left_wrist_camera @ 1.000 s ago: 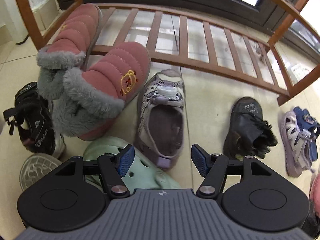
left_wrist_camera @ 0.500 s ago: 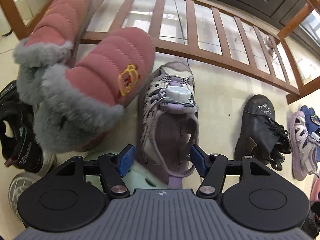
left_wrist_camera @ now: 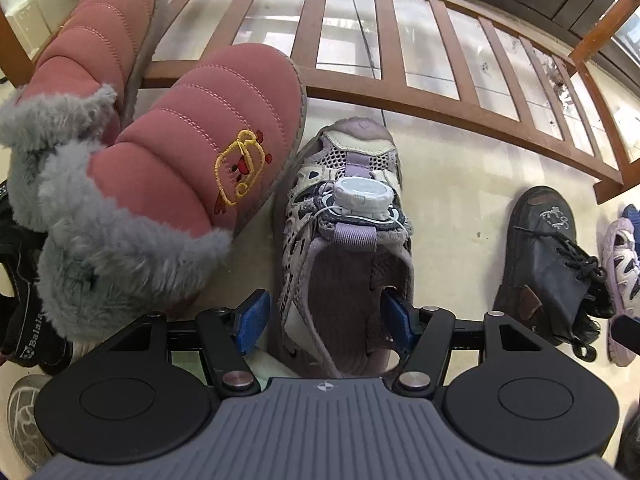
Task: Organize scattered shoes
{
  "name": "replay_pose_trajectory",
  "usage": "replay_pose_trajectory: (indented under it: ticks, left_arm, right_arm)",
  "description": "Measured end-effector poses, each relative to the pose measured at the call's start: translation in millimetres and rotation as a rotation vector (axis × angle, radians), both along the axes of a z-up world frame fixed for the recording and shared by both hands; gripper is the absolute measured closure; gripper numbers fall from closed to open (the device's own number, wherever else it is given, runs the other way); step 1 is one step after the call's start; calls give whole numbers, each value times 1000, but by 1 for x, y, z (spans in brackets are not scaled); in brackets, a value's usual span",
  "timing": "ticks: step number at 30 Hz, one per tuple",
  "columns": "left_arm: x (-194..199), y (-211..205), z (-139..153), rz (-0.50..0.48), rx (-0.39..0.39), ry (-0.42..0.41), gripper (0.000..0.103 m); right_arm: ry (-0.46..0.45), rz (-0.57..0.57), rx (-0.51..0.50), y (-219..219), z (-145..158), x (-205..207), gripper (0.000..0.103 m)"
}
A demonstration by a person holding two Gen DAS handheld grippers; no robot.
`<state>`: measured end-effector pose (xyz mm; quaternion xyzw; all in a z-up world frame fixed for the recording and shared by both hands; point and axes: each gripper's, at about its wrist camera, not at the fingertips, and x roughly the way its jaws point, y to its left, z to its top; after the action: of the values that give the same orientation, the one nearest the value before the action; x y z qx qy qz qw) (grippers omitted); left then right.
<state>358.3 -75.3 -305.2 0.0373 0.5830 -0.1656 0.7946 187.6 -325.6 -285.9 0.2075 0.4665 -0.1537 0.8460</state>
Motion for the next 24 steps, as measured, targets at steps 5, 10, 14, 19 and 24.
replay_pose_trajectory:
  ticks: [5,10,14,19,24]
  left_arm:
    - [1,-4,-7,2,5,-15,39]
    - [2,-10,-8,-18,-1,-30,39]
    - [1,-7,-9,-13,-24,-29,42]
    - [2,4,-9,16,-16,-54,78]
    - [1,13,-4,24,-61,-69,98]
  right_arm:
    - [33,-4,8,3,-19,15,29]
    - [51,-23,-3,8,-32,23,36]
    - [51,-19,-11,12,-36,28,62]
    - [51,-31,-18,12,-39,32,86]
    - [28,-49,-6,1,-37,22,91]
